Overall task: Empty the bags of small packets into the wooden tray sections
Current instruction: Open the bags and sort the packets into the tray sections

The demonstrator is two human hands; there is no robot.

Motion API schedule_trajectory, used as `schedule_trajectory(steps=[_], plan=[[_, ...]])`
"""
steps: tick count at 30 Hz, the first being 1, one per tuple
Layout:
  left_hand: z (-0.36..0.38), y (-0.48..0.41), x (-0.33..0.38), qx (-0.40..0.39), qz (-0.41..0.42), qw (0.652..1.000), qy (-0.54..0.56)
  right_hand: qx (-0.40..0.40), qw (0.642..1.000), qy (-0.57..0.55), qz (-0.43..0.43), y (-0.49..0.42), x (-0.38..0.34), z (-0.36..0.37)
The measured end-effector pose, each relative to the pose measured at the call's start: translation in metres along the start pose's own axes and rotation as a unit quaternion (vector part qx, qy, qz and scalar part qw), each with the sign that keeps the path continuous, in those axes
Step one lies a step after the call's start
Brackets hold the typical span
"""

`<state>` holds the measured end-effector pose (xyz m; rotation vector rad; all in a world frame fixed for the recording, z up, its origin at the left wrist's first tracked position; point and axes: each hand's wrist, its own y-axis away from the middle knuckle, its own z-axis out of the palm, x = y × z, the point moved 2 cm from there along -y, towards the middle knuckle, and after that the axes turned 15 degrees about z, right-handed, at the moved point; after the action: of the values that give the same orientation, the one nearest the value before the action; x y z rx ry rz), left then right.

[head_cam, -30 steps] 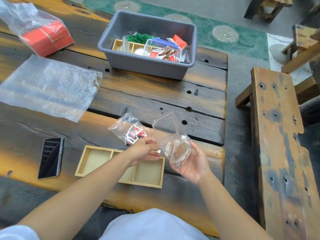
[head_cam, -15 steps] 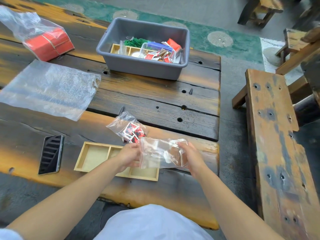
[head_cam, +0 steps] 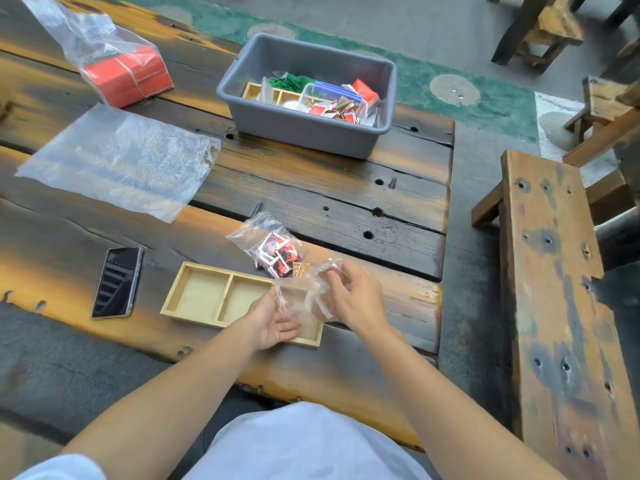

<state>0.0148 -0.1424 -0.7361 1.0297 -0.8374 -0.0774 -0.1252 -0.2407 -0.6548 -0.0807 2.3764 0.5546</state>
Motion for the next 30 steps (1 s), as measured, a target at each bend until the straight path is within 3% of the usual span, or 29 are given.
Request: schedule_trajectory(steps=[11,23,27,29,30], plan=[[0.002,0.008,-0.001,0.021,0.006,0.999,-0.025,-0.051,0.995,-0.043,-0.075,0.029,-0.047,-0.005],[-0.005,0.026,0.019,0.057,0.054,0.989,-0.128,-0.036,0.996,-0.058,-0.056,0.036,-0.077,-0.039],[-0.014,0.024,0.019,0.09,0.081,0.985,-0.126,-0.056,0.982,-0.164,0.075,0.012,-0.051,-0.054],[-0.011,0.024,0.016,0.066,0.068,0.989,-0.117,-0.101,0.928,-0.298,0.198,0.0,-0.022,-0.059],[-0.009,0.023,0.015,0.053,0.064,0.99,-0.118,-0.125,0.879,-0.38,0.26,-0.004,-0.007,-0.06]])
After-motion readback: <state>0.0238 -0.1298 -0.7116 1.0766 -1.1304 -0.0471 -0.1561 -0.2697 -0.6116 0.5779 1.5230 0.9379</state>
